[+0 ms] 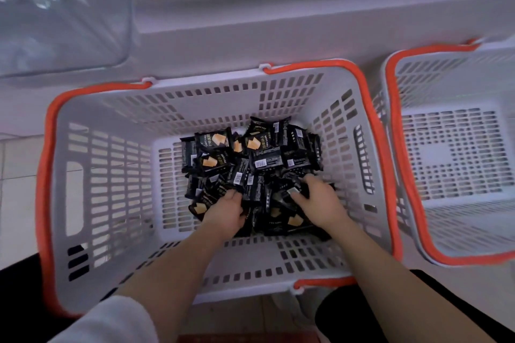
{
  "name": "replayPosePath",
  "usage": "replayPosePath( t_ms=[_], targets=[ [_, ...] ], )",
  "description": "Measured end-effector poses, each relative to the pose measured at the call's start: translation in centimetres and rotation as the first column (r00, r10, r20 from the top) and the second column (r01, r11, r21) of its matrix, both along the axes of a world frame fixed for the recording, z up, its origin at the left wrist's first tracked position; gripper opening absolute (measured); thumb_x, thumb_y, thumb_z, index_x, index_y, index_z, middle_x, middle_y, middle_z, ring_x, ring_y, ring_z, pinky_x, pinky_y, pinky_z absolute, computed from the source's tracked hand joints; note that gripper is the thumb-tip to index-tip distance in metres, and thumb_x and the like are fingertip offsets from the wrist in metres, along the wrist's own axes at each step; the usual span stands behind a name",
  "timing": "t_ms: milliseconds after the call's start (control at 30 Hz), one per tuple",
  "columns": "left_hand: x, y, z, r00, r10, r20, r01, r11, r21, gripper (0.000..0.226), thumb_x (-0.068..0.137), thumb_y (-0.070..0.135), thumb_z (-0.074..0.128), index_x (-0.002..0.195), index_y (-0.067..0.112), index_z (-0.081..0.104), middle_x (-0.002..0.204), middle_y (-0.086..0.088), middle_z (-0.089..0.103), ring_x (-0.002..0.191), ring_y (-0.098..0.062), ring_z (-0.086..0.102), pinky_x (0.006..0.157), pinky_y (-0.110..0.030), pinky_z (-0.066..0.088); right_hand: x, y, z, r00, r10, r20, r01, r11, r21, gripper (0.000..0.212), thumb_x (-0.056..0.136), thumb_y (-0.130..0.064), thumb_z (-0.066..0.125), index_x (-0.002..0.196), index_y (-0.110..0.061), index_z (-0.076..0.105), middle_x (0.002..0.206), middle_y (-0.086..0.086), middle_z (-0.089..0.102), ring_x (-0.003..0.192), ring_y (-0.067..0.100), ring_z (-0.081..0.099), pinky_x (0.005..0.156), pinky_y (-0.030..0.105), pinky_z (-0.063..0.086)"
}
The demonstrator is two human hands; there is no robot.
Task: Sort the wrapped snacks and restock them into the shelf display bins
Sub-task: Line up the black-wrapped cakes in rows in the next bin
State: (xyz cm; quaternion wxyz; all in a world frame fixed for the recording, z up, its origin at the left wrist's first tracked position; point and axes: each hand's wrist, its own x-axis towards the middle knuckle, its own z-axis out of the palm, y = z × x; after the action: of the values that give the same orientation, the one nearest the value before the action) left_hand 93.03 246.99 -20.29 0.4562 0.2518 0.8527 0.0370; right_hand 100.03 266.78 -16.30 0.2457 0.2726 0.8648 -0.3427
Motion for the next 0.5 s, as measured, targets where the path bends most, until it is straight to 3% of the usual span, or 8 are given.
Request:
replayPosePath(
  t_ms=[67, 167, 233, 300, 333, 400, 467, 500],
  targets=[
    [0.3, -0.1, -0.5, 1.000, -0.006, 0.000, 0.006, 1.000, 0.023, 0.058, 0.087, 0.032, 0.060, 0.134, 0.010, 0.034, 0.132, -0.007, 0.040, 0.117, -0.023, 0.046, 0.095, -0.035, 0.043, -0.1, 0.4, 0.7, 0.966, -0.257, -0.020, 0.252, 0.959, -0.133, 0.029, 0.092, -0.030, 0.055, 0.107, -0.005, 0.053, 0.097, 0.013, 0.065, 0.084, 0.026, 0.062, 0.076, 0.040, 0.052],
    [0.6, -0.2, -1.0, 0.991, -0.129, -0.031, 0.129, 0.992, 0.008, 0.073, 0.082, 0.041, 0.065, 0.139, 0.013, 0.028, 0.140, -0.007, 0.035, 0.129, -0.024, 0.034, 0.106, -0.035, 0.033, 0.0, 0.6, 1.5, 0.795, -0.596, 0.109, 0.584, 0.707, -0.398, 0.005, 0.092, -0.023, 0.056, 0.094, -0.018, 0.056, 0.090, 0.006, 0.063, 0.066, 0.017, 0.060, 0.069, 0.033, 0.055],
    [0.7, -0.3, -1.1, 0.958, -0.269, -0.097, 0.269, 0.963, -0.019, 0.069, 0.083, 0.043, 0.061, 0.138, 0.016, 0.030, 0.143, -0.006, 0.033, 0.133, -0.024, 0.027, 0.109, -0.036, 0.025, 0.2, 0.6, 1.8, 0.689, -0.690, 0.221, 0.687, 0.523, -0.505, 0.007, 0.091, -0.018, 0.058, 0.098, -0.015, 0.057, 0.086, 0.003, 0.062, 0.062, 0.015, 0.056, 0.063, 0.026, 0.051],
    [0.9, -0.3, -0.9, 0.927, -0.340, -0.160, 0.339, 0.940, -0.032, 0.057, 0.086, 0.042, 0.057, 0.133, 0.016, 0.035, 0.138, -0.006, 0.036, 0.130, -0.024, 0.028, 0.106, -0.036, 0.026, 0.4, 0.4, 2.0, 0.622, -0.725, 0.295, 0.728, 0.397, -0.558, 0.009, 0.090, -0.015, 0.060, 0.099, -0.012, 0.058, 0.088, 0.004, 0.063, 0.067, 0.017, 0.058, 0.066, 0.027, 0.051],
    [1.0, -0.2, -0.7, 0.923, -0.340, -0.179, 0.341, 0.940, -0.027, 0.052, 0.086, 0.041, 0.056, 0.128, 0.016, 0.038, 0.134, -0.006, 0.039, 0.127, -0.024, 0.032, 0.104, -0.035, 0.029, 0.5, 0.1, 2.2, 0.614, -0.731, 0.298, 0.730, 0.382, -0.567, 0.007, 0.089, -0.016, 0.061, 0.096, -0.015, 0.059, 0.092, 0.004, 0.064, 0.073, 0.018, 0.060, 0.071, 0.028, 0.052],
    [1.1, -0.1, 0.0, 0.950, -0.239, -0.199, 0.251, 0.967, 0.035, 0.040, 0.085, 0.039, 0.055, 0.116, 0.016, 0.045, 0.120, -0.004, 0.047, 0.117, -0.022, 0.041, 0.095, -0.032, 0.037, 0.5, -0.3, 2.5, 0.649, -0.730, 0.215, 0.709, 0.478, -0.518, 0.007, 0.087, -0.020, 0.064, 0.093, -0.020, 0.058, 0.101, 0.002, 0.065, 0.088, 0.017, 0.061, 0.082, 0.031, 0.051],
    [1.0, -0.2, 1.3, 0.988, 0.093, -0.124, -0.069, 0.980, 0.188, 0.026, 0.086, 0.038, 0.056, 0.102, 0.018, 0.046, 0.101, 0.001, 0.055, 0.099, -0.017, 0.055, 0.075, -0.026, 0.046, 0.3, -0.9, 3.3, 0.725, -0.688, 0.027, 0.631, 0.648, -0.426, 0.010, 0.086, -0.023, 0.065, 0.092, -0.023, 0.057, 0.100, -0.001, 0.066, 0.093, 0.015, 0.061, 0.085, 0.032, 0.050],
    [1.0, -0.2, 2.1, 0.950, 0.314, 0.003, -0.304, 0.918, 0.255, 0.023, 0.087, 0.037, 0.058, 0.098, 0.021, 0.046, 0.095, 0.003, 0.058, 0.089, -0.014, 0.059, 0.066, -0.023, 0.047, 0.2, -1.2, 3.9, 0.764, -0.639, -0.089, 0.564, 0.729, -0.387, 0.012, 0.085, -0.022, 0.066, 0.091, -0.023, 0.056, 0.096, -0.003, 0.065, 0.091, 0.013, 0.061, 0.083, 0.030, 0.050]
  ],
)
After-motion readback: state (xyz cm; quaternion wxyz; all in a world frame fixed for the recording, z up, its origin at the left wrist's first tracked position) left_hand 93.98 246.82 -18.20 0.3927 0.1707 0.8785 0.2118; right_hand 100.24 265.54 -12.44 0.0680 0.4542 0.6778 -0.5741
